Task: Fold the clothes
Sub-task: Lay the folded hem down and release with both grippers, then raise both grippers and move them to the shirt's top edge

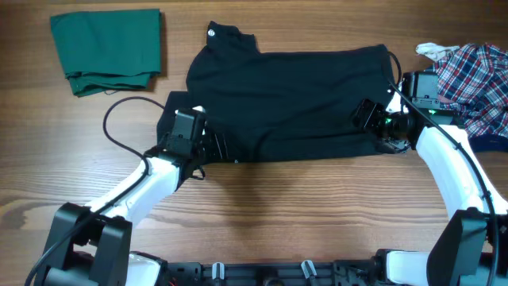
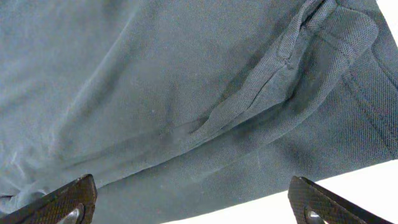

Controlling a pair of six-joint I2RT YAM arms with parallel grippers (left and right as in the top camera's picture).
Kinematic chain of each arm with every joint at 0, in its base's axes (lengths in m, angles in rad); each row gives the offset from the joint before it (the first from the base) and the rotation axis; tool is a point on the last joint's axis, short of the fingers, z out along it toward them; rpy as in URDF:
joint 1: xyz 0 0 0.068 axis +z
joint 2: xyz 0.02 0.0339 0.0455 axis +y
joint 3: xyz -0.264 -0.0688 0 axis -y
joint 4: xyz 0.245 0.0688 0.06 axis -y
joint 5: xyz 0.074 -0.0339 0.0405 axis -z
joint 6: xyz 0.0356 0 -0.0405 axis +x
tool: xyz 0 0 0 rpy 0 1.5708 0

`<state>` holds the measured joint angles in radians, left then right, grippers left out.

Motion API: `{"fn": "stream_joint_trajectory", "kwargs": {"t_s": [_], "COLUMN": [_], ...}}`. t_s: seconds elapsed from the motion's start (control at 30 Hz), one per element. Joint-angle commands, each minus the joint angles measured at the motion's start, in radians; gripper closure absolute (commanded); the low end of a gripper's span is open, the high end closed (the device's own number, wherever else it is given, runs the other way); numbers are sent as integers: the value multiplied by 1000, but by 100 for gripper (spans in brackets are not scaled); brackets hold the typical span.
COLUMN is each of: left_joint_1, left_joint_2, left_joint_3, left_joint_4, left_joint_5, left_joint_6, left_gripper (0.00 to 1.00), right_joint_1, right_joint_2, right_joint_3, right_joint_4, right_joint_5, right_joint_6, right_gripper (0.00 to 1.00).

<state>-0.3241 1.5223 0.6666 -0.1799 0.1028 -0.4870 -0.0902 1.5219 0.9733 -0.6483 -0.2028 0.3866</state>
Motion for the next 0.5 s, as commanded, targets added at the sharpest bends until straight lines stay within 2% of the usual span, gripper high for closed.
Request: {"fn": "stream_joint_trajectory", "kwargs": {"t_s": [0.0, 0.13, 0.2, 0.27, 0.47], "left_joint_1": [8, 8, 8, 8, 8], "left_joint_2": [10, 7, 3, -11, -113], "left_joint_3": [2, 2, 2, 2, 2], "left_joint_4": [4, -6, -9, -15, -42], "left_joint_5": [-31, -124, -194, -260, -358], "left_joint_6": [9, 9, 8, 8, 9], "left_gripper": [25, 24, 18, 14, 11], "right_joint_1": [-2, -2, -2, -2, -2], "right_joint_2": [-10, 5, 29, 46, 55], "right_joint_3": [7, -34, -35, -35, -35], "right_joint_4": [5, 38, 50, 68, 106], "right_joint_5": [18, 150, 188, 189, 188], "right_joint_6": [-19, -17, -16, 10, 66], "right_gripper": [0, 0, 0, 0, 0]}}
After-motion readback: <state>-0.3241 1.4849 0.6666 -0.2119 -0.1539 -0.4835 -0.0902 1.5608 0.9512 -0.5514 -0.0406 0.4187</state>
